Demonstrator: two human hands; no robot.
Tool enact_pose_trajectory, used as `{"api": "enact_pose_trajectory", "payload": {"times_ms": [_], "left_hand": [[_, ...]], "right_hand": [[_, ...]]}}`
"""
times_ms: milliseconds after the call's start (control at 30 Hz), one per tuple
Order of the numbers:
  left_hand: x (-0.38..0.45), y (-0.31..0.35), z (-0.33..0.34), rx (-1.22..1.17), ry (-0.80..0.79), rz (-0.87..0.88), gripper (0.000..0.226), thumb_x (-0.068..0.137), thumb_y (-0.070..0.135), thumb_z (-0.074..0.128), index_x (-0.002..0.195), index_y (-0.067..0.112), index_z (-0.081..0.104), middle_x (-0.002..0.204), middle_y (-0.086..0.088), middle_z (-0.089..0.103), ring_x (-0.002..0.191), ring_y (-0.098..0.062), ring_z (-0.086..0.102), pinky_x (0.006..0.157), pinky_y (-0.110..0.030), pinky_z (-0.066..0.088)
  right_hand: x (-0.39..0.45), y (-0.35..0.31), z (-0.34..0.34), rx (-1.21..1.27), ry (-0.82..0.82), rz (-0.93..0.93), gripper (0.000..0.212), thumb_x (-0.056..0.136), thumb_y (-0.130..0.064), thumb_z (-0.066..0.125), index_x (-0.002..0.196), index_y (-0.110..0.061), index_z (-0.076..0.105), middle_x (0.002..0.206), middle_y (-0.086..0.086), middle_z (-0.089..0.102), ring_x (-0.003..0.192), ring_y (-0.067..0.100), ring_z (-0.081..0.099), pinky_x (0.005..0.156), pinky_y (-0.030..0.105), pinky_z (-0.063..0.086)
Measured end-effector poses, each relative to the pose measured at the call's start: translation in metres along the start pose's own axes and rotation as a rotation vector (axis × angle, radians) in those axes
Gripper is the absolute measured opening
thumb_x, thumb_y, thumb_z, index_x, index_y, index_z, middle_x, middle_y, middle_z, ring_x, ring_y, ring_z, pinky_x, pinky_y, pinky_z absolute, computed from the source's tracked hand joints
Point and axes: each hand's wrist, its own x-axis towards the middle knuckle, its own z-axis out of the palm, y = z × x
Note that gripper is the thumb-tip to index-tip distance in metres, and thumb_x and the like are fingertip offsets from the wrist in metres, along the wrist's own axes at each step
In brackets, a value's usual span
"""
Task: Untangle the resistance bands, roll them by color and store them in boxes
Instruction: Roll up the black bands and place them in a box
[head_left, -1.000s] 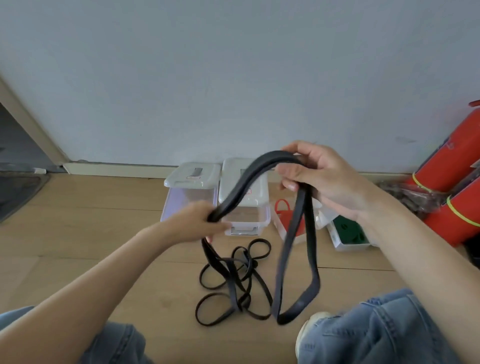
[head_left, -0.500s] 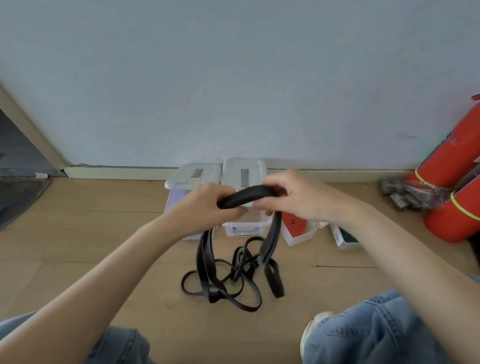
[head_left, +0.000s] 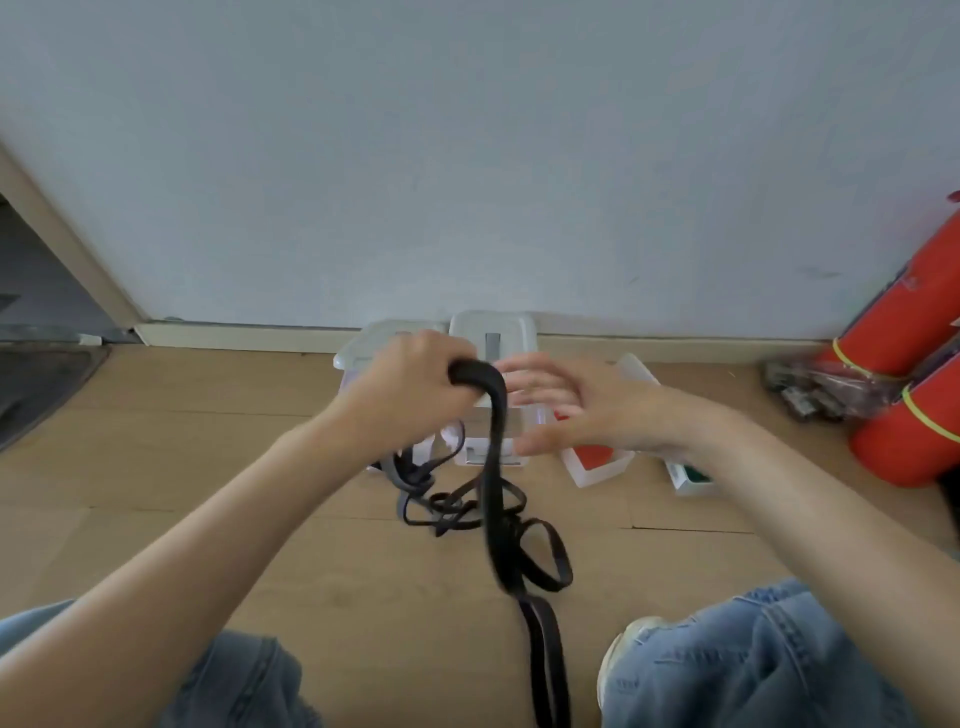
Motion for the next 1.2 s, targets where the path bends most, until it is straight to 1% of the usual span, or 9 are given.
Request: {"api": "enact_pose_trajectory", "payload": {"times_ms": [133, 233, 367, 433, 567, 700, 900, 1067, 1200], "left_hand": [[0.002, -0.006, 0.008, 0.064, 0.019, 0.000, 0.017, 0.077, 0.015, 0.056, 0.060, 0.011, 0.053, 0.052, 0.001, 0.047, 0.052, -0.016, 0.044, 0.048, -0.022, 0.032], [0.003, -0.024, 0.013, -0.057, -0.005, -0.062, 0.021, 0.080, 0.017, 0.058, 0.061, 0.010, 0.053, 0.053, 0.000, 0.051, 0.049, -0.012, 0.047, 0.050, -0.016, 0.038], [-0.011, -0.050, 0.044, -0.049, -0.316, -0.218, 0.030, 0.085, 0.021, 0.057, 0.059, 0.014, 0.045, 0.064, -0.004, 0.054, 0.060, -0.015, 0.050, 0.064, -0.030, 0.047], [-0.011, -0.057, 0.038, -0.068, -0.317, -0.277, 0.028, 0.088, 0.022, 0.057, 0.061, 0.016, 0.049, 0.066, -0.001, 0.060, 0.063, -0.013, 0.056, 0.067, -0.025, 0.050], [0.000, -0.044, 0.002, -0.393, 0.066, -0.263, 0.026, 0.088, 0.009, 0.052, 0.063, 0.016, 0.055, 0.042, 0.008, 0.050, 0.047, -0.007, 0.056, 0.042, -0.010, 0.042], [-0.006, -0.012, 0.009, -0.042, -0.070, 0.005, 0.022, 0.076, 0.011, 0.056, 0.057, 0.021, 0.053, 0.048, 0.007, 0.052, 0.047, -0.007, 0.050, 0.045, -0.012, 0.037], [-0.002, -0.015, 0.023, -0.077, -0.134, -0.049, 0.013, 0.075, 0.027, 0.058, 0.067, 0.016, 0.055, 0.060, 0.003, 0.058, 0.055, -0.009, 0.051, 0.051, -0.018, 0.038], [-0.006, -0.035, 0.021, 0.029, -0.303, 0.024, 0.025, 0.083, 0.018, 0.064, 0.068, 0.026, 0.045, 0.063, 0.009, 0.046, 0.061, -0.010, 0.044, 0.058, -0.021, 0.035], [-0.004, -0.033, 0.007, 0.217, -0.107, 0.128, 0.020, 0.084, 0.020, 0.060, 0.075, 0.029, 0.045, 0.069, 0.008, 0.054, 0.061, -0.012, 0.049, 0.069, -0.024, 0.046]], "right_hand": [[0.013, -0.009, 0.021, -0.133, 0.105, -0.193, 0.015, 0.082, -0.023, 0.070, 0.075, -0.021, 0.056, 0.068, -0.010, 0.064, 0.066, 0.001, 0.059, 0.063, 0.011, 0.041], [0.009, -0.014, 0.012, 0.135, 0.104, -0.236, 0.015, 0.090, -0.012, 0.058, 0.076, -0.017, 0.056, 0.058, -0.009, 0.059, 0.061, 0.006, 0.060, 0.066, 0.016, 0.047], [-0.003, -0.020, -0.006, 0.564, 0.040, -0.389, 0.012, 0.088, -0.010, 0.055, 0.077, -0.014, 0.057, 0.058, -0.007, 0.045, 0.058, 0.012, 0.052, 0.078, 0.030, 0.051], [-0.007, -0.015, -0.016, 0.474, 0.039, -0.331, 0.009, 0.087, -0.017, 0.059, 0.081, -0.012, 0.055, 0.059, -0.007, 0.046, 0.061, 0.014, 0.056, 0.082, 0.034, 0.050], [-0.008, 0.014, -0.026, -0.191, -0.040, 0.115, 0.019, 0.080, -0.025, 0.071, 0.093, -0.014, 0.064, 0.089, 0.003, 0.070, 0.095, 0.021, 0.066, 0.094, 0.033, 0.045], [0.004, 0.016, 0.008, -0.150, -0.078, 0.061, 0.052, 0.073, -0.034, 0.077, 0.119, -0.027, 0.054, 0.123, -0.013, 0.057, 0.116, 0.001, 0.051, 0.096, 0.018, 0.040], [0.017, 0.001, 0.019, -0.187, 0.095, -0.139, 0.014, 0.083, -0.024, 0.066, 0.085, -0.012, 0.060, 0.051, -0.008, 0.060, 0.053, 0.008, 0.059, 0.057, 0.018, 0.045], [0.006, -0.001, -0.008, -0.208, 0.049, -0.139, 0.025, 0.079, -0.038, 0.069, 0.079, -0.013, 0.064, 0.045, -0.007, 0.054, 0.043, 0.005, 0.051, 0.052, 0.020, 0.044], [0.002, 0.004, -0.017, -0.132, 0.088, -0.152, 0.023, 0.077, -0.042, 0.066, 0.080, -0.019, 0.062, 0.043, -0.009, 0.050, 0.041, 0.003, 0.048, 0.049, 0.014, 0.042]]}}
